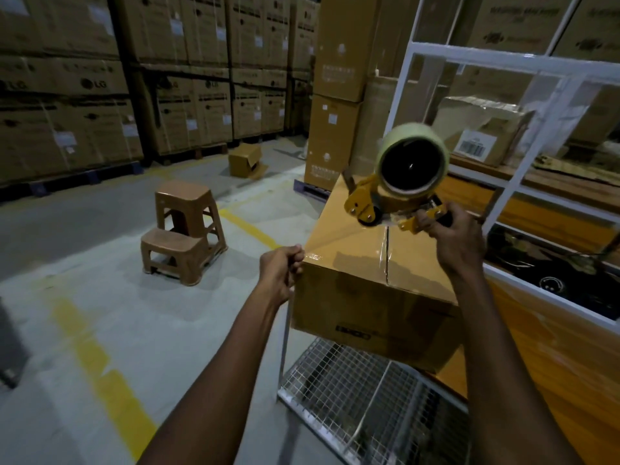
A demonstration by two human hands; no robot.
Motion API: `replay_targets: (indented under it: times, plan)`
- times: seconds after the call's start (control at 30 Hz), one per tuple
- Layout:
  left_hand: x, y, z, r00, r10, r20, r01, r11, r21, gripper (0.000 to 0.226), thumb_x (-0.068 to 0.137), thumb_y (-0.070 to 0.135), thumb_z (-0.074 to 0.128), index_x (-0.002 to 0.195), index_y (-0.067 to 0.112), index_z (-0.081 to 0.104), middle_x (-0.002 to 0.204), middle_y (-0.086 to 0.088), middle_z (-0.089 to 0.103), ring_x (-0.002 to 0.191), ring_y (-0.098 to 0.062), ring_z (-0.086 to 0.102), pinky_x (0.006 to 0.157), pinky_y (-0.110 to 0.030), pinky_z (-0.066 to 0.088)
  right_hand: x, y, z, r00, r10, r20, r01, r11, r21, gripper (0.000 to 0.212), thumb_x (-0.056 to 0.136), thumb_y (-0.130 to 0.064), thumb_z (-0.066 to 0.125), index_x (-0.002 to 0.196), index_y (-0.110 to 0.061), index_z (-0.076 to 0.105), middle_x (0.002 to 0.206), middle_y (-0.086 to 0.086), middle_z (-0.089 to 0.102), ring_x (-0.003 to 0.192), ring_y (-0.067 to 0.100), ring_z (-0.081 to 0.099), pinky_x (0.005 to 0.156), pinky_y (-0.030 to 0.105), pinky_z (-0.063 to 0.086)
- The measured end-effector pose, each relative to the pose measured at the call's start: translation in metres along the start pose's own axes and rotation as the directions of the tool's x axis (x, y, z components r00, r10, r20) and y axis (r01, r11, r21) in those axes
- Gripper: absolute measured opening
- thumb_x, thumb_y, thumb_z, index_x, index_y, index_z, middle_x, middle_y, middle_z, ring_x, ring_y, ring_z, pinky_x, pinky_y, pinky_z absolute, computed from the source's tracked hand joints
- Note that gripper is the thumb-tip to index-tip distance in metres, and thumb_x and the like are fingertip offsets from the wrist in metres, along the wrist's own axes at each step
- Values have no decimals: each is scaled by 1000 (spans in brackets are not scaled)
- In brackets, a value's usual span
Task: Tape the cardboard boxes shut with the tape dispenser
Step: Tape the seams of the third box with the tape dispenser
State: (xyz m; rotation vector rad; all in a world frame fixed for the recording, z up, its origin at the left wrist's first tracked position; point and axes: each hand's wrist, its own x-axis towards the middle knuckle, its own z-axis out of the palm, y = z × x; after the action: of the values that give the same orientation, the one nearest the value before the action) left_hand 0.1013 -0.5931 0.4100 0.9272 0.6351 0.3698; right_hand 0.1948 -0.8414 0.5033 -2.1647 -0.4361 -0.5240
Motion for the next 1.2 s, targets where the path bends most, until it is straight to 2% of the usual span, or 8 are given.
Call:
replay_targets:
  times: [0.17, 0.23, 0.43, 0.53, 0.77, 0.97, 1.07, 1.2]
  plan:
    - [21, 10, -22, 994, 88, -61, -78, 985, 155, 15, 91, 8, 65, 77, 5, 66, 55, -3, 52, 40, -10, 37, 39, -19, 34, -17, 23, 24, 995, 17, 103, -11, 998, -57, 51, 72, -79, 44, 96, -34, 52, 97, 0, 64, 95, 28, 57, 89, 57, 43]
    - [27, 8, -27, 992, 96, -76, -79, 978, 192, 14, 90, 7, 66, 77, 4, 67, 58, -5, 52, 41, -11, 38, 40, -19, 36, -18, 29, 33, 991, 21, 133, -10, 996, -86, 50, 73, -77, 45, 96, -34, 52, 96, 1, 65, 95, 29, 57, 91, 54, 40]
    - [47, 4, -37, 990, 113, -79, -94, 973, 213, 10, 89, 5, 68, 81, -2, 68, 58, -7, 51, 40, -13, 37, 40, -20, 35, -23, 25, 49, 991, 32, 130, -10, 986, -167, 42, 87, -54, 60, 109, -18, 58, 103, 8, 64, 102, 30, 52, 91, 45, 29]
    - [54, 3, -39, 988, 123, -88, -99, 968, 231, 12, 88, 4, 67, 78, -2, 68, 58, -9, 53, 40, -14, 38, 41, -22, 35, -24, 25, 52, 989, 30, 147, -1, 981, -193, 53, 82, -63, 52, 109, -18, 58, 100, 3, 60, 101, 26, 50, 88, 43, 29]
    - [59, -13, -43, 992, 106, -73, -87, 971, 225, 16, 88, 4, 66, 74, 0, 69, 55, -8, 54, 41, -14, 38, 43, -24, 35, -28, 29, 52, 986, 34, 161, 4, 974, -227, 58, 78, -64, 47, 110, -17, 57, 96, -1, 56, 101, 23, 48, 87, 42, 28]
    - [62, -25, -45, 995, 83, -62, -64, 963, 263, 16, 88, 6, 67, 74, -1, 70, 55, -7, 56, 40, -14, 39, 41, -23, 37, -30, 36, 52, 982, 36, 183, 15, 962, -272, 69, 75, -71, 43, 115, -17, 56, 105, 8, 63, 104, 29, 52, 88, 43, 29]
    - [60, -31, -44, 999, 48, -2, -45, 950, 310, 17, 89, 6, 66, 75, -2, 67, 59, -11, 54, 39, -15, 39, 41, -23, 37, -32, 43, 51, 971, 34, 236, 49, 940, -337, 81, 68, -80, 34, 116, -17, 55, 108, 10, 61, 103, 29, 52, 89, 42, 29]
    - [56, -32, -40, 990, 70, 120, -118, 879, 463, 24, 94, 17, 66, 81, -3, 66, 66, -15, 58, 39, -17, 48, 43, -26, 48, -34, 48, 51, 964, 16, 266, 88, 923, -376, 87, 67, -82, 31, 116, -15, 56, 105, 11, 61, 101, 28, 52, 88, 43, 30]
